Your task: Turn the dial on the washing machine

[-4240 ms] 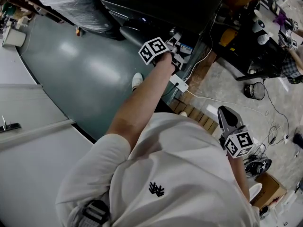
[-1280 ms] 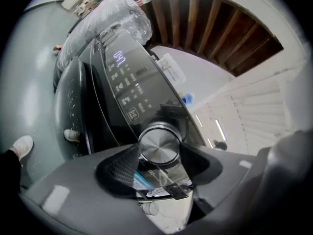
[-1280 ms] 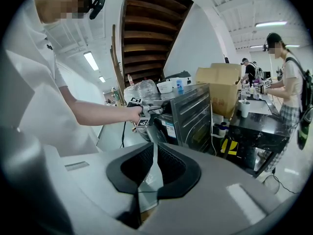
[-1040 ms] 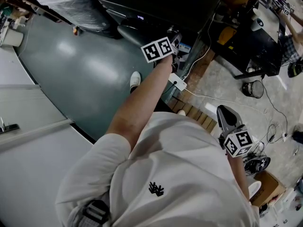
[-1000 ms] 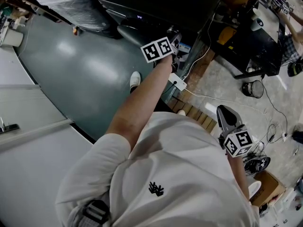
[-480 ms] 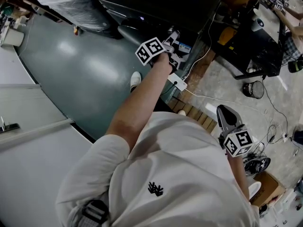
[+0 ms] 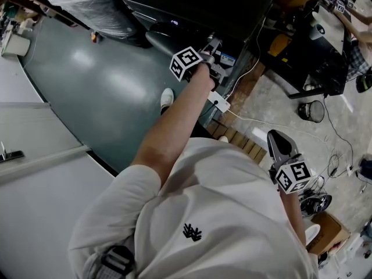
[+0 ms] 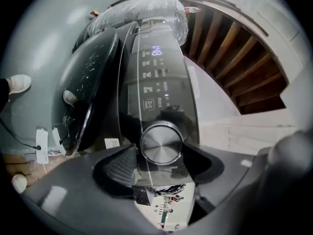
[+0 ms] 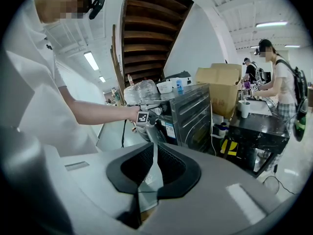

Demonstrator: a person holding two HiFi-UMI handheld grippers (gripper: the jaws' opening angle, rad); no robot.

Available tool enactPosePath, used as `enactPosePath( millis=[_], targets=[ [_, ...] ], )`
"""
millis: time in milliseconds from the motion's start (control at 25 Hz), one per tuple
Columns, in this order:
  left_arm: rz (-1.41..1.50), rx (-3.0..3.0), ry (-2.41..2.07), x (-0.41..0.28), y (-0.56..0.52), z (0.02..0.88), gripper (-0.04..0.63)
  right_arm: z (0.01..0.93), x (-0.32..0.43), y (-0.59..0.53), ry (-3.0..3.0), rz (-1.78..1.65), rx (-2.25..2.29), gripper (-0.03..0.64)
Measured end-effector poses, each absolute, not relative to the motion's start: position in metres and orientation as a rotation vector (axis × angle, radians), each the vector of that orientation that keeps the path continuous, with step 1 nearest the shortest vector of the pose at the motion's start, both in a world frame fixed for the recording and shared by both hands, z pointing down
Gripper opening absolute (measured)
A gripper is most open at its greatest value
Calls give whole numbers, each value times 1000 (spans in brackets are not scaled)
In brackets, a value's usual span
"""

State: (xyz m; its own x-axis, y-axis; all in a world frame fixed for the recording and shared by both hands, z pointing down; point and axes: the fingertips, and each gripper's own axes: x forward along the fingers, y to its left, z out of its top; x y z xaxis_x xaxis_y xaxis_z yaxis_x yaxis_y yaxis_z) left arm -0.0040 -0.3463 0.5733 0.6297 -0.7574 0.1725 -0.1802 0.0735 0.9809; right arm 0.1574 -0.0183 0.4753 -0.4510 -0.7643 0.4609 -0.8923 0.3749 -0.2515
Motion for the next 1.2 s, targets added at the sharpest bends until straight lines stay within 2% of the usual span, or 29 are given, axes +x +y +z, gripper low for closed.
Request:
enactPosePath(
  millis=[120, 600, 920, 1200],
  targets=[
    [-479, 1511, -851, -6, -347, 571, 324, 476, 157, -19, -2369, 688, 1469, 26],
    [-133, 1825, -1084, -6, -344, 567, 321, 474, 160, -18, -2369, 686, 1476, 26],
    [-257, 1749, -1014, -7, -342, 564, 324, 475, 162, -18, -2367, 687, 1478, 26],
    [-475, 1506, -850, -1, -338, 569, 342, 475, 158, -21, -2378, 686, 1468, 26]
  ],
)
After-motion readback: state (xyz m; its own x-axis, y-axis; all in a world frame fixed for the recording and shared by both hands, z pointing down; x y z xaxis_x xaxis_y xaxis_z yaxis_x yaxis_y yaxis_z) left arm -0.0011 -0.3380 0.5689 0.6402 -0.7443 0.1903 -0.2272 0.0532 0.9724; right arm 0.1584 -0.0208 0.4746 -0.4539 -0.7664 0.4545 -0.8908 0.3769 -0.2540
